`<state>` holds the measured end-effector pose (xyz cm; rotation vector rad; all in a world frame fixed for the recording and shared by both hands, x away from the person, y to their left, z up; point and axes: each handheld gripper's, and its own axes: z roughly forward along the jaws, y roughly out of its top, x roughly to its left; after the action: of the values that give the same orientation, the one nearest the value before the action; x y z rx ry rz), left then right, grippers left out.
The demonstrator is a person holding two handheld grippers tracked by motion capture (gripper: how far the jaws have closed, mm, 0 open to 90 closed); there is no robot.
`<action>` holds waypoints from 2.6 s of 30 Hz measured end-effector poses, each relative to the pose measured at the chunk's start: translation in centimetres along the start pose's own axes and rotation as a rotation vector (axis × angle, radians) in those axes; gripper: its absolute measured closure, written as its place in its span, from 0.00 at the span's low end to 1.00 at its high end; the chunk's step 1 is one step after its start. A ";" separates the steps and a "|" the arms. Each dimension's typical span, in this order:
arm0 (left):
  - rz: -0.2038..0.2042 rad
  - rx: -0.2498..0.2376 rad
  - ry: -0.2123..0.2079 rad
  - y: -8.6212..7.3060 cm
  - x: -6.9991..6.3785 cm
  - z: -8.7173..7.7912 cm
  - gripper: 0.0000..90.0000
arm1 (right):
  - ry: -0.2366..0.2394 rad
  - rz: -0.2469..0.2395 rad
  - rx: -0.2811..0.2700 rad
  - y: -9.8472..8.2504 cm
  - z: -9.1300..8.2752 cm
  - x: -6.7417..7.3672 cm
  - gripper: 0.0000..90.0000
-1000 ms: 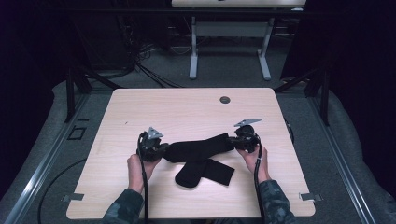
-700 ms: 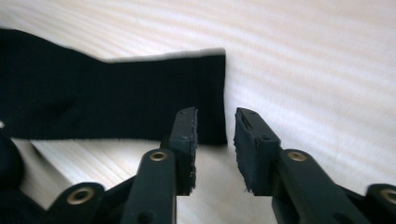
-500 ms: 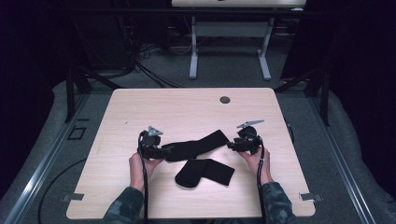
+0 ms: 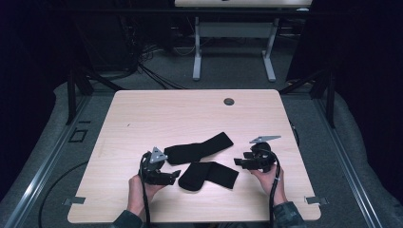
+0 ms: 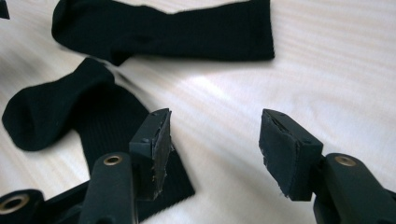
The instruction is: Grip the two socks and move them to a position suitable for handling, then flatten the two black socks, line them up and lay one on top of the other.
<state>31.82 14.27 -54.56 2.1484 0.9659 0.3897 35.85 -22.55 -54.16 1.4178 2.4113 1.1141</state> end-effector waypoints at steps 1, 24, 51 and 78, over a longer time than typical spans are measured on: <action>0.005 -0.003 -0.010 -0.1 -0.4 0.0 0.24 | 0.001 0.005 0.001 -0.3 0.0 0.1 0.47; 0.202 0.085 -0.089 -1.2 -6.3 3.3 0.48 | -0.084 -0.047 0.031 -3.8 2.2 4.0 0.49; 0.143 -0.041 -0.125 -0.4 -5.1 0.1 0.95 | -0.013 -0.045 -0.026 -4.1 0.2 3.5 0.88; -0.132 -0.112 -0.228 -1.7 -1.3 -5.1 0.93 | 0.087 -0.118 -0.048 -3.8 -4.7 5.0 0.88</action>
<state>27.36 16.57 -52.26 1.9665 0.9265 0.1276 28.30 -22.11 -51.97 1.2191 2.4728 1.2198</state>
